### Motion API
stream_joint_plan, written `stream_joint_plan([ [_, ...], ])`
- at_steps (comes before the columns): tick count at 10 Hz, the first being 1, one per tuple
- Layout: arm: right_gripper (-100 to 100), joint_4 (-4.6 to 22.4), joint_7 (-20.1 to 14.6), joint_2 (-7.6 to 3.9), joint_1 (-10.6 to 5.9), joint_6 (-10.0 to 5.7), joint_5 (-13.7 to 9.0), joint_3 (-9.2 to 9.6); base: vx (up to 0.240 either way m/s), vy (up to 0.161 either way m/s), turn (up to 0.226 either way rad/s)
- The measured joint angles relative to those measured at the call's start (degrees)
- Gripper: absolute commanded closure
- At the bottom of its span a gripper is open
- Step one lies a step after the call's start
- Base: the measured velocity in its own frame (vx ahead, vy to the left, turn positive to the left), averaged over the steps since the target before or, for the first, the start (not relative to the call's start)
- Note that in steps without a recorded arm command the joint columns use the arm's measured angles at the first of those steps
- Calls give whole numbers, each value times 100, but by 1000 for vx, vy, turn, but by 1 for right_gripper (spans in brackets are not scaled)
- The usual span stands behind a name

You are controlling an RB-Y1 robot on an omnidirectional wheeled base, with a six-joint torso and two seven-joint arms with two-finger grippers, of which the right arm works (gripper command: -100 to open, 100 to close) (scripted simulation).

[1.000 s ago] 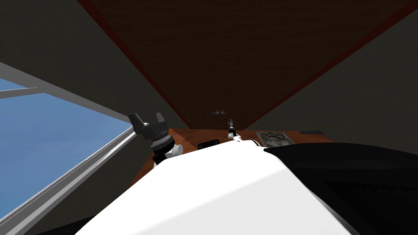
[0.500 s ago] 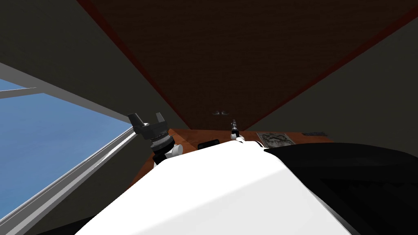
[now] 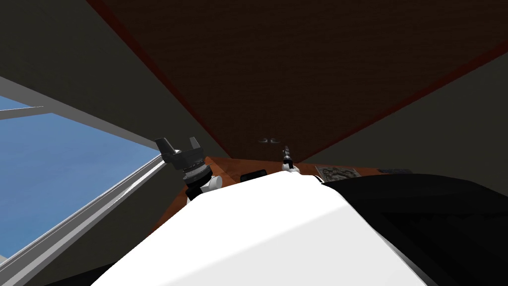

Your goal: Pull the door open

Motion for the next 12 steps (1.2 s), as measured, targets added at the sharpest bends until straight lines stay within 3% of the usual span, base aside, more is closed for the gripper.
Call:
stream_joint_plan([
  [2,-100,-67,-22,98,-96,-19,60,68,176,-41,157],
  [3,-100,135,-60,102,-288,-99,95,126,136,26,51],
  [4,-100,-56,-60,156,-229,-55,110,150,53,17,0],
  [5,100,-92,-55,164,-219,-28,111,152,0,0,0],
  [11,100,-54,-58,168,-234,-49,115,160,-27,4,7],
  [12,100,129,-128,52,-281,-158,116,161,-137,25,-17],
])
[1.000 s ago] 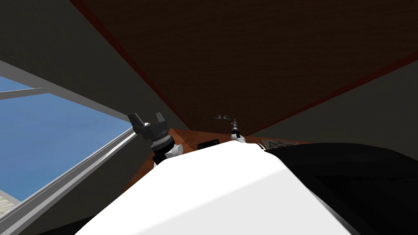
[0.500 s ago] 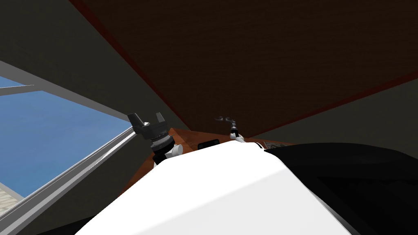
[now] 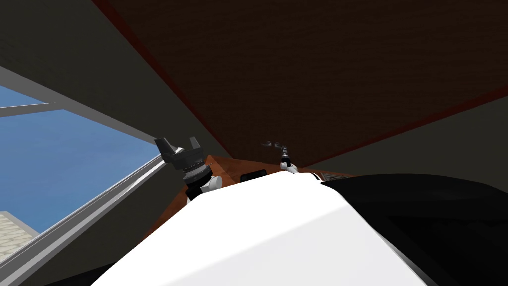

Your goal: Pull the door open

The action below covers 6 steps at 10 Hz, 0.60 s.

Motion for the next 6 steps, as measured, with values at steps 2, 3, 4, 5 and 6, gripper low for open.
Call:
stream_joint_plan([
  [2,100,280,-48,-50,-64,-136,0,-5,-55,5,-6],
  [3,100,376,-62,-49,-54,-161,4,1,-11,8,4],
  [4,100,277,-49,-19,49,-113,3,-2,-3,6,-15],
  [5,100,81,-25,13,141,1,0,-6,-4,3,-22],
  [6,100,-10,-1,31,142,53,-4,-12,-116,39,142],
])
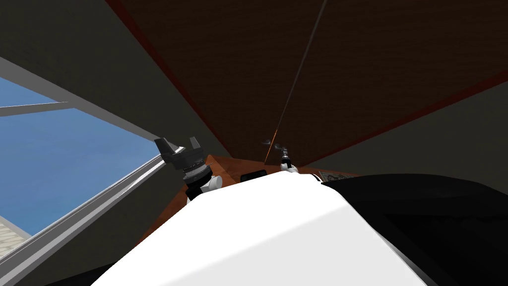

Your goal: Pull the door open

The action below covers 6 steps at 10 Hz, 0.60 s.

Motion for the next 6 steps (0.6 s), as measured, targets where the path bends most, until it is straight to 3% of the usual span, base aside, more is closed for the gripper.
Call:
stream_joint_plan([
  [1,100,-176,-55,-79,89,41,11,19,-147,40,124],
  [4,100,-151,-271,-249,139,-90,75,120,-204,19,127],
  [6,100,-96,-424,-289,176,-178,154,254,-198,-56,165],
])
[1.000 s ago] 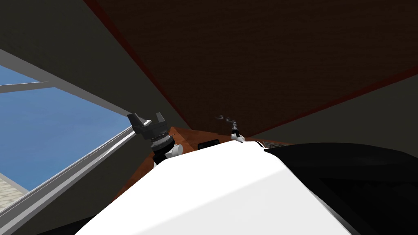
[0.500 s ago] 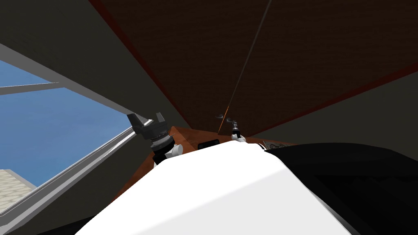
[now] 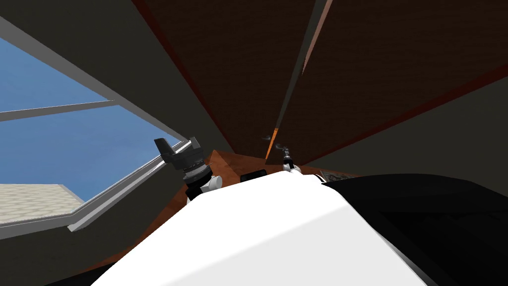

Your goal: Pull the door open

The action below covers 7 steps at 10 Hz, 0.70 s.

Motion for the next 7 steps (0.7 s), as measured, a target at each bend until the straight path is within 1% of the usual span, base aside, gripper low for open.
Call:
stream_joint_plan([
  [1,100,-210,-58,13,110,76,41,74,-197,-73,157],
  [2,100,-249,-138,-6,113,79,85,152,-172,-37,119],
  [3,100,-223,-217,-25,88,21,125,224,-75,-26,10],
  [4,100,-212,-233,-27,94,13,129,230,-137,-26,77],
  [5,100,-289,-270,-67,154,22,148,259,-187,-20,84],
  [6,100,-244,-323,-107,136,-33,169,291,-184,-1,93],
  [7,100,-145,-393,-161,113,-129,196,336,-210,-21,148],
])
